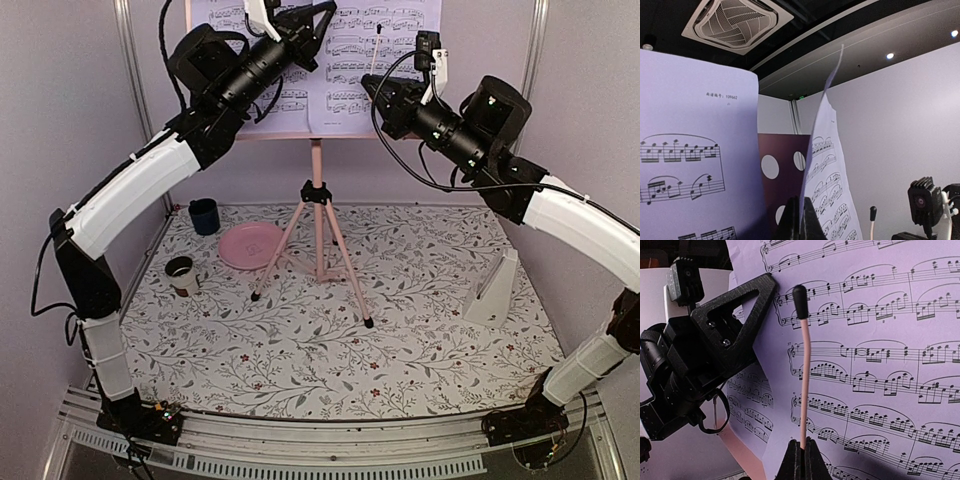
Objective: Set up the instrument practice props
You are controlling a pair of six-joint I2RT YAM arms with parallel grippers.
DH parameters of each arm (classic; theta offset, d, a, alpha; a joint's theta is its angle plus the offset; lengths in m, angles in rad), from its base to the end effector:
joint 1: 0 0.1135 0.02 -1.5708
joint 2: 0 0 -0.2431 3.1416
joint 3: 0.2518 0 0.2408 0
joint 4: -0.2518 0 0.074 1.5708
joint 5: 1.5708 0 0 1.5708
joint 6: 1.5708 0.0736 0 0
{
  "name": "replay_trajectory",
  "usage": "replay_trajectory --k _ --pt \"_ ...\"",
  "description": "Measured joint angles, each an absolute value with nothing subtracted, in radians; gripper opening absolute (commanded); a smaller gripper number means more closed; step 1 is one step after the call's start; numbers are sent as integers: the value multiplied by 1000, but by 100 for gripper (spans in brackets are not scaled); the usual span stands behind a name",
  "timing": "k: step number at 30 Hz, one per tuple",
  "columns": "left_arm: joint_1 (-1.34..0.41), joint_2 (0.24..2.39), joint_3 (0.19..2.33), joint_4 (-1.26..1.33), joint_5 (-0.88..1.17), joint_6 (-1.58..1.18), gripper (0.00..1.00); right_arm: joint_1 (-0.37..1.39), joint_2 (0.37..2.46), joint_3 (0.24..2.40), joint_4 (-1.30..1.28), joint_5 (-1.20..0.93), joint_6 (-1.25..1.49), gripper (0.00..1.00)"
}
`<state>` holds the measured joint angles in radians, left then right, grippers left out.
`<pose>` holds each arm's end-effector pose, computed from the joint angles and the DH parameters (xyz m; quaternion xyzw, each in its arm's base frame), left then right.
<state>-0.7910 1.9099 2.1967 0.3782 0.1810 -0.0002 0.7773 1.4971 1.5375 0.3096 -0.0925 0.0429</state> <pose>0.2878 -0.3099 0.5566 0.2428 0.3709 -0.3816 0.8111 0.2597 0.2651 0.4758 -0.2409 0.5208 0.3507 0.7401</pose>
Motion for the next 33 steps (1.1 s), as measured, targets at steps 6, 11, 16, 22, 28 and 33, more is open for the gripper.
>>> replay_trajectory --k 6,11,16,22,28,33 --pt "-791 1911 2199 378 188 -1 0 776 1501 1545 303 -92 55 15" --pt "-791 1911 2199 376 191 -1 0 773 1510 1546 271 -87 70 39" --pt "-791 1911 2198 376 192 -1 0 772 1516 1546 247 -83 82 45" --pt "-791 1911 2198 376 193 -1 0 772 1516 1546 240 -81 89 53" --pt "-791 1911 2199 376 199 0 0 771 1486 1516 239 -92 73 71" --pt "-791 1912 2199 375 208 1 0 769 1401 1451 241 -112 40 76"
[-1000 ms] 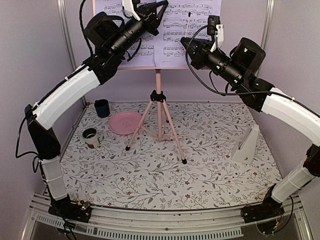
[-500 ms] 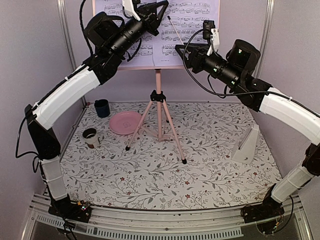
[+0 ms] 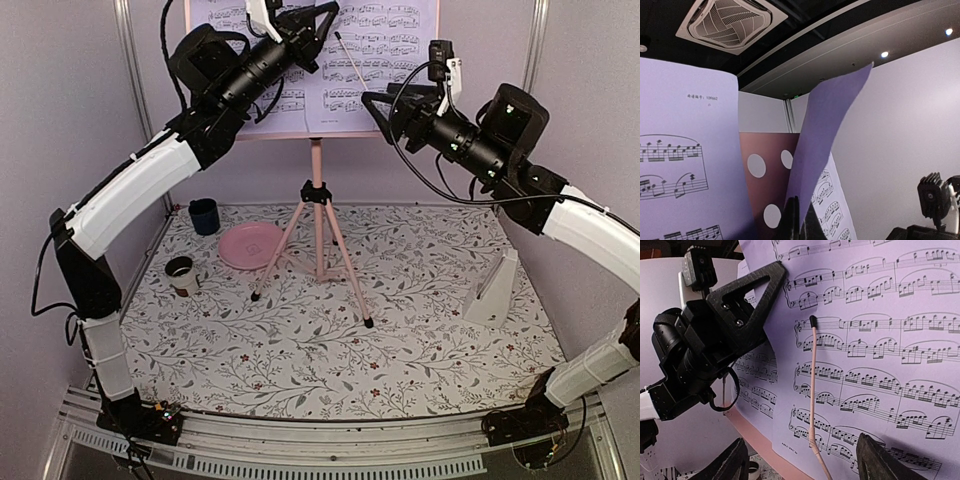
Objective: Set up the instrument practice props
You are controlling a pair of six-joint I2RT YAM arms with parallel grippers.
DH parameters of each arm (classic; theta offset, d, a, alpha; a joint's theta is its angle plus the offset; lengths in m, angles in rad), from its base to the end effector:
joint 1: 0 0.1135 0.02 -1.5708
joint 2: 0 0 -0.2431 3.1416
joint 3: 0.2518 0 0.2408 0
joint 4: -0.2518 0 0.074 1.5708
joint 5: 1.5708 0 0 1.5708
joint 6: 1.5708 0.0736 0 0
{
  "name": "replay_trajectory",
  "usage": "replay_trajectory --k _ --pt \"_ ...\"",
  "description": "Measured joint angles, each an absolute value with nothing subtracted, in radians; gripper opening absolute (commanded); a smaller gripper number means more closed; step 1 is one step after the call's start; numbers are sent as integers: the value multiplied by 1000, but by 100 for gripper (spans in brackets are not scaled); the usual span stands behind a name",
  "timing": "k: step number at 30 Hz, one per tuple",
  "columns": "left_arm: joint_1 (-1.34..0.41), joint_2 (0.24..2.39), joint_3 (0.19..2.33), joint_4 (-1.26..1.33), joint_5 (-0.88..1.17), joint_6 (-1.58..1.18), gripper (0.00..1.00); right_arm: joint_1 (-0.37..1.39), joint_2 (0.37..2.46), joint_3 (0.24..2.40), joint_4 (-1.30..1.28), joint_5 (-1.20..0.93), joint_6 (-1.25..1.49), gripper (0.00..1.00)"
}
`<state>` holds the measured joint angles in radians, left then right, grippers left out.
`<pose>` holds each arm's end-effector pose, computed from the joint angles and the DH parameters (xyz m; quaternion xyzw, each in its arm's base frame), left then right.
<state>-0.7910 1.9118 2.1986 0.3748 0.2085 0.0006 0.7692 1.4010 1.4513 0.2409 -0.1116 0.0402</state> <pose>0.2867 -0.3116 0.5558 0.2546 0.3669 -0.3862 0.8071 0.2456 0.2492 0.4670 -0.2543 0.5410 0.3460 0.7232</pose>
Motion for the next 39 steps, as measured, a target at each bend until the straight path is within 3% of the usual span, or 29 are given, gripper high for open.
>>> replay_trajectory --k 10,20,25,39 --pt "-791 1919 2207 358 257 11 0 673 1271 1369 263 -111 63 74" --pt "-791 1917 2203 354 255 24 46 600 1262 1324 255 -141 147 77" --pt "-791 1858 2109 363 222 39 57 600 1262 1322 256 -152 159 81" --pt "-791 1525 1761 460 86 101 75 599 1262 1306 252 -157 161 95"
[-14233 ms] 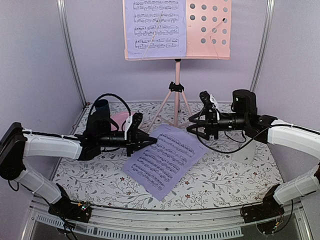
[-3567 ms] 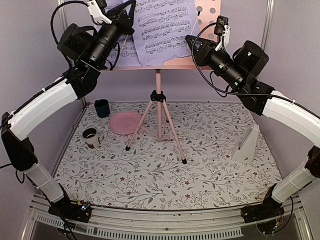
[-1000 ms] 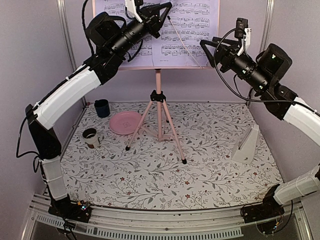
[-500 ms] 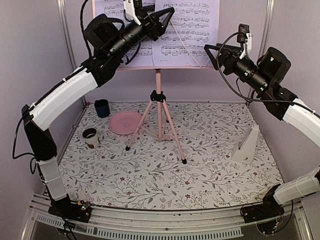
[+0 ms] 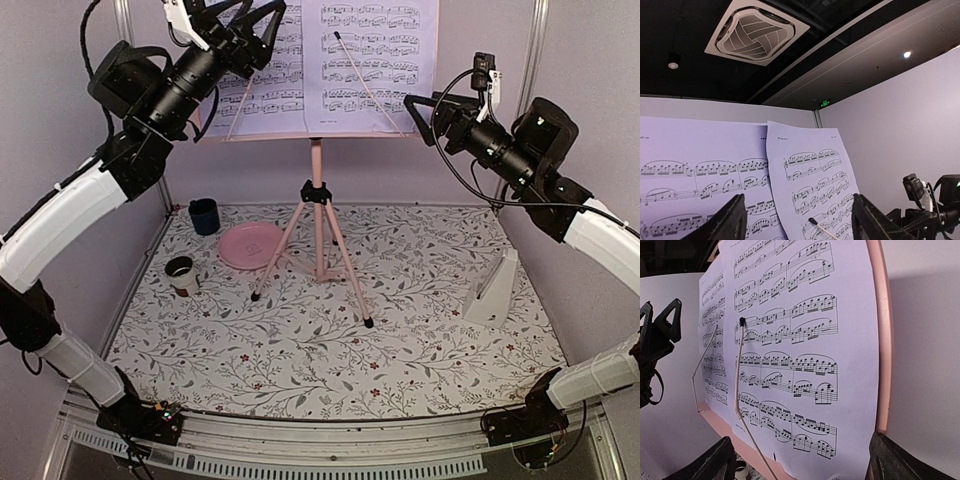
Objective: Set up the instrument practice props
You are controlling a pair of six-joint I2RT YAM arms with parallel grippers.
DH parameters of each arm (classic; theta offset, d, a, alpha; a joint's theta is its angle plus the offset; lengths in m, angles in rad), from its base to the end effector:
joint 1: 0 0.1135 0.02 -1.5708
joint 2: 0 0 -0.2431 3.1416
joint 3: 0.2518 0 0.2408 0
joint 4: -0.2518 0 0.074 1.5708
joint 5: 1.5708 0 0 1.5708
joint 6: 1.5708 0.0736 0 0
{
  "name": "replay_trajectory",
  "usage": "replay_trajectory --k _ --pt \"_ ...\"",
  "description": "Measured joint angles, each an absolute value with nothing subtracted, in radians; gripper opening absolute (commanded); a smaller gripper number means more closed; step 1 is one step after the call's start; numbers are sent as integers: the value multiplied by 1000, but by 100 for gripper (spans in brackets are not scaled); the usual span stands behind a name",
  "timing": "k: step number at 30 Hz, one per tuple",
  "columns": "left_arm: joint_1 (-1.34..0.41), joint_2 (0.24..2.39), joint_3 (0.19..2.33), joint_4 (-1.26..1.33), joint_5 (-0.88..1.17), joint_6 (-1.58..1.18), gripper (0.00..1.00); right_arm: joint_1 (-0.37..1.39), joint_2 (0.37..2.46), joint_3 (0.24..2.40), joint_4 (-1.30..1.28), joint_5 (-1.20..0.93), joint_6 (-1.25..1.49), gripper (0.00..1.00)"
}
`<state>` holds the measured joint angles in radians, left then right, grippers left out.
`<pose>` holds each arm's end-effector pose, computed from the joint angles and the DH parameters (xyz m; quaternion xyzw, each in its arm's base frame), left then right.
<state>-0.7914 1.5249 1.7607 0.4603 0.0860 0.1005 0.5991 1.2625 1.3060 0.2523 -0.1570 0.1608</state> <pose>0.2307 -0.2425 0.5636 0.2176 0.3650 -0.3236 0.8454 0.2553 0.1882 0.4580 -0.1905 0.5655 0.3405 0.7267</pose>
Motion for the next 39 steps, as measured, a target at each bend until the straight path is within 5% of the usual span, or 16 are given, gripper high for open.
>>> replay_trajectory --k 27,39 --pt "-820 1065 980 310 -234 -30 88 534 1168 1077 34 -143 178 100" --pt "-820 1171 791 344 -114 -207 91 533 1073 1060 -342 319 359 99"
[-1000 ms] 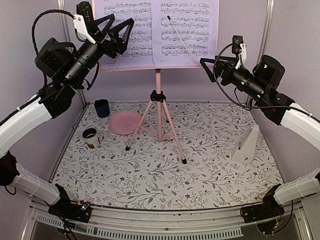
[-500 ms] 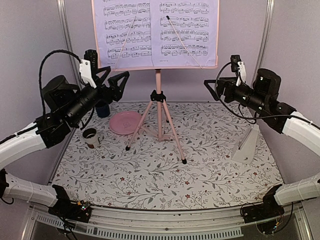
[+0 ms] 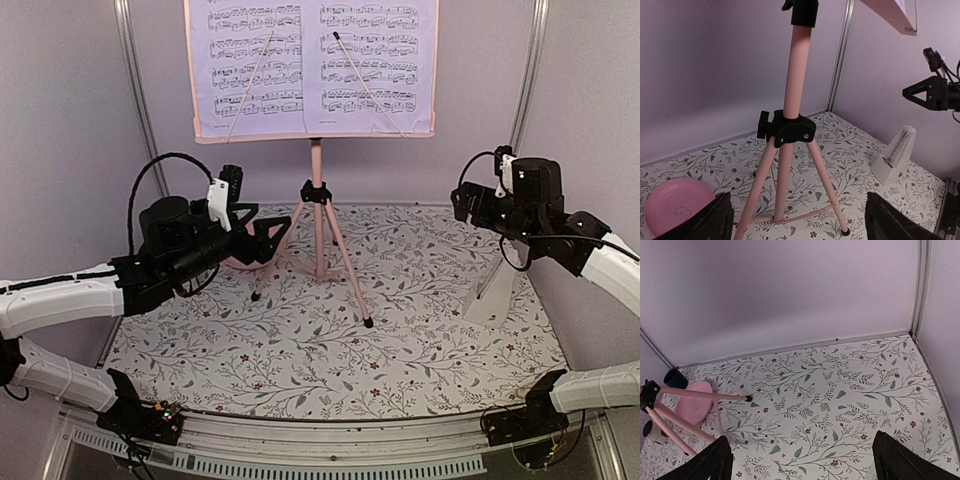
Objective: Set up the instrument practice props
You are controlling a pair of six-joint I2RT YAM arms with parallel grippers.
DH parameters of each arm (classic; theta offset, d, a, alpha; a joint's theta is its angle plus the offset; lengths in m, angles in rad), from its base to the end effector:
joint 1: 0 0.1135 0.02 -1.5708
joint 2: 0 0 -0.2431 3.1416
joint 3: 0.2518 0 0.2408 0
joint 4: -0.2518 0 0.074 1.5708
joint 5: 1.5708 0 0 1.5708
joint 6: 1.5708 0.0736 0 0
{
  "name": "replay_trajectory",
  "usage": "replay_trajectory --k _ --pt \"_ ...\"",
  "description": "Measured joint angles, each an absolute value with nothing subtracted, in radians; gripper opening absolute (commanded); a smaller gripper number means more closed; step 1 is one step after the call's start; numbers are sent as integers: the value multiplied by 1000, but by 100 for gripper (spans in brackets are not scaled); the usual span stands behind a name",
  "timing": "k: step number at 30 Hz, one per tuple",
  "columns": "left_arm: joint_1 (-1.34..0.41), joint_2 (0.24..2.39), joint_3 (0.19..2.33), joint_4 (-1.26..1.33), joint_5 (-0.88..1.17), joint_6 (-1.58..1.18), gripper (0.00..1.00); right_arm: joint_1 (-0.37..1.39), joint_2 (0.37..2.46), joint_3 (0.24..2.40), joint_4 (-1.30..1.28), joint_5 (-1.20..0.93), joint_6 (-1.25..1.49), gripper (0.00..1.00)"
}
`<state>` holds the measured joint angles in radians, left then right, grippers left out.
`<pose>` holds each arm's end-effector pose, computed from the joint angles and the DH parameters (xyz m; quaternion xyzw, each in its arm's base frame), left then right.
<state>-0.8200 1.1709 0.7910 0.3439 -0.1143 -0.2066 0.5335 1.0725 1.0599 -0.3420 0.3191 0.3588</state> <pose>0.2184 -0.2218 0.3014 0.1791 0.6970 -0.3046 0.6240 0.2465 0.1188 0.3341 0.0197 0.8151 0.1258 0.5651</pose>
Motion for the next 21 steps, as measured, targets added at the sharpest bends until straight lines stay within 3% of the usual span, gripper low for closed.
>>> replay_trajectory --k 9,21 --pt "-820 1216 783 400 -85 -219 91 525 1136 1079 -550 587 544 99" --pt "-810 1254 769 418 -82 -249 91 424 1283 1104 -823 721 843 99"
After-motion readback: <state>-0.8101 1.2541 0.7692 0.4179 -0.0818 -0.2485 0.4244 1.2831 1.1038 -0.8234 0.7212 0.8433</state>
